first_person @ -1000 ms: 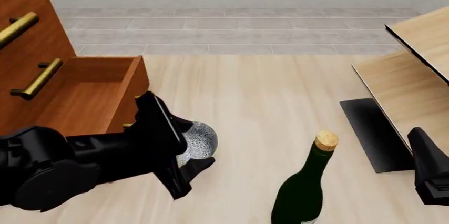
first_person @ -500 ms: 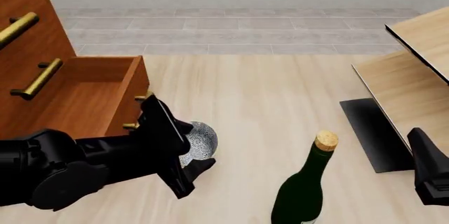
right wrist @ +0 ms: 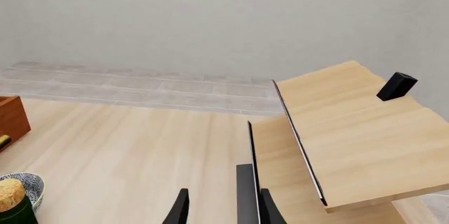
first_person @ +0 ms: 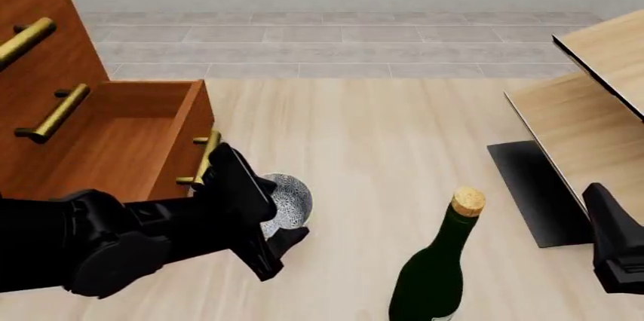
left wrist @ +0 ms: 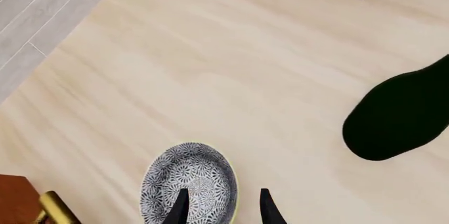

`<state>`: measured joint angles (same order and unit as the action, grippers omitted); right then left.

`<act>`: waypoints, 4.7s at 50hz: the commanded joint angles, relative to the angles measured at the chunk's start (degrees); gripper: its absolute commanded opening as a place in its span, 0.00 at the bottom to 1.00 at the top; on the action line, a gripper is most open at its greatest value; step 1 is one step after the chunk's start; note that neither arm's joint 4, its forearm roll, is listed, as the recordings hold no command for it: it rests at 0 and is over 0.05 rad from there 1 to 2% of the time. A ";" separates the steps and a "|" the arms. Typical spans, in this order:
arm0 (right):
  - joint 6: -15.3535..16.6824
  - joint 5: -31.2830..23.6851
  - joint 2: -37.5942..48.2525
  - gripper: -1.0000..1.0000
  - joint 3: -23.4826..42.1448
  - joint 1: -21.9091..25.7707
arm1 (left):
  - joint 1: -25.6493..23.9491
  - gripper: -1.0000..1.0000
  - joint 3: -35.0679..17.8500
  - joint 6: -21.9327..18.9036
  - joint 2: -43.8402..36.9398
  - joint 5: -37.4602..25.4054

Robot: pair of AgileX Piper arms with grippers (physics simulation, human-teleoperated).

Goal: Put the bowl on top of the cabinet.

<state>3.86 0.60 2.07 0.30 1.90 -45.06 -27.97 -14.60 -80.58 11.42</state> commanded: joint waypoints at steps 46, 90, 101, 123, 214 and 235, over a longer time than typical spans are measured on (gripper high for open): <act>0.16 -0.57 -0.86 1.00 -0.16 0.01 | 0.90 1.00 1.53 0.52 -9.20 7.70; 0.67 0.12 0.16 1.00 -0.13 0.57 | 2.21 1.00 1.47 -0.53 -14.38 10.96; 0.68 0.01 -0.05 1.00 -0.17 0.51 | 2.16 1.00 1.73 -0.22 -15.34 12.06; 0.57 -0.76 -1.05 1.00 -0.08 0.25 | 5.01 0.00 1.60 -4.89 -13.23 14.58; -1.43 -0.90 -2.01 1.00 0.50 -0.35 | 25.55 0.00 -77.04 -26.50 6.22 -80.19; -1.55 -0.77 -2.03 1.00 0.52 -0.32 | 42.07 0.00 -82.63 -30.40 3.72 -81.30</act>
<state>2.38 -0.31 0.04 0.88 1.54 -9.77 -106.80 -43.27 -75.83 -69.00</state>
